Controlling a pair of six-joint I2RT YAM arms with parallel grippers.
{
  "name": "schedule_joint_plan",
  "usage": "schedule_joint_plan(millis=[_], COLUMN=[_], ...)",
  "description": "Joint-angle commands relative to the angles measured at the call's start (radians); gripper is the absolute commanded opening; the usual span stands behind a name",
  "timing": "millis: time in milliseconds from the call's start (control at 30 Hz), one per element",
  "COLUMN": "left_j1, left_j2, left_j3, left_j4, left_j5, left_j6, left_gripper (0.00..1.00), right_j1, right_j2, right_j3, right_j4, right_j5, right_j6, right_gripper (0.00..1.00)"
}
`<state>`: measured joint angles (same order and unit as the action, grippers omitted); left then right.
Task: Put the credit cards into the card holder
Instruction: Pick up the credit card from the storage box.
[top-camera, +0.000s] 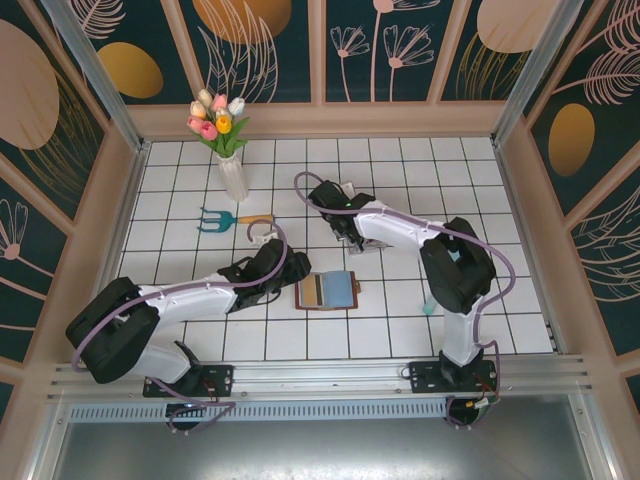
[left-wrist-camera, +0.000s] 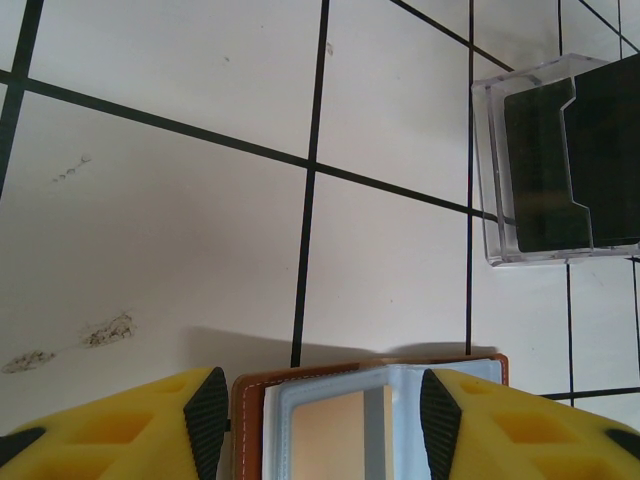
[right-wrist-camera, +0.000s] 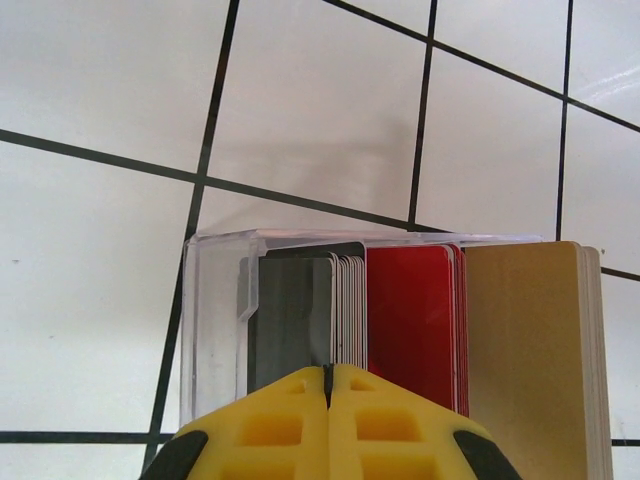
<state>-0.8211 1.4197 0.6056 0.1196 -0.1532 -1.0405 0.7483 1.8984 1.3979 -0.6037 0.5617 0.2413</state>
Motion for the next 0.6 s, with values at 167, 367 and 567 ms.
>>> schedule_joint_plan(millis=[167,367,567], left_j1=[0.001,0.001,0.006], left_j2=[0.007,0.004,-0.003], left_j3=[0.009,0.010,0.010], left_j4=[0.014,0.019,0.054], left_j5=[0.011,0.016,0.060], left_j6=[-0.005,-0.006,-0.006], left_gripper=[0.56,0.56,0.57], right_j1=[-0.026,-0.066,-0.118], right_j2=[-0.102,-0.138,-0.238], right_j3=[-0.004,-0.031,-0.087], right_j4=[-0.012,0.026,0.113], right_j5=[-0.085,-0.208,-0.406], right_j6=[0.024,0.057,0.118], right_gripper=[0.00,0.00,0.00])
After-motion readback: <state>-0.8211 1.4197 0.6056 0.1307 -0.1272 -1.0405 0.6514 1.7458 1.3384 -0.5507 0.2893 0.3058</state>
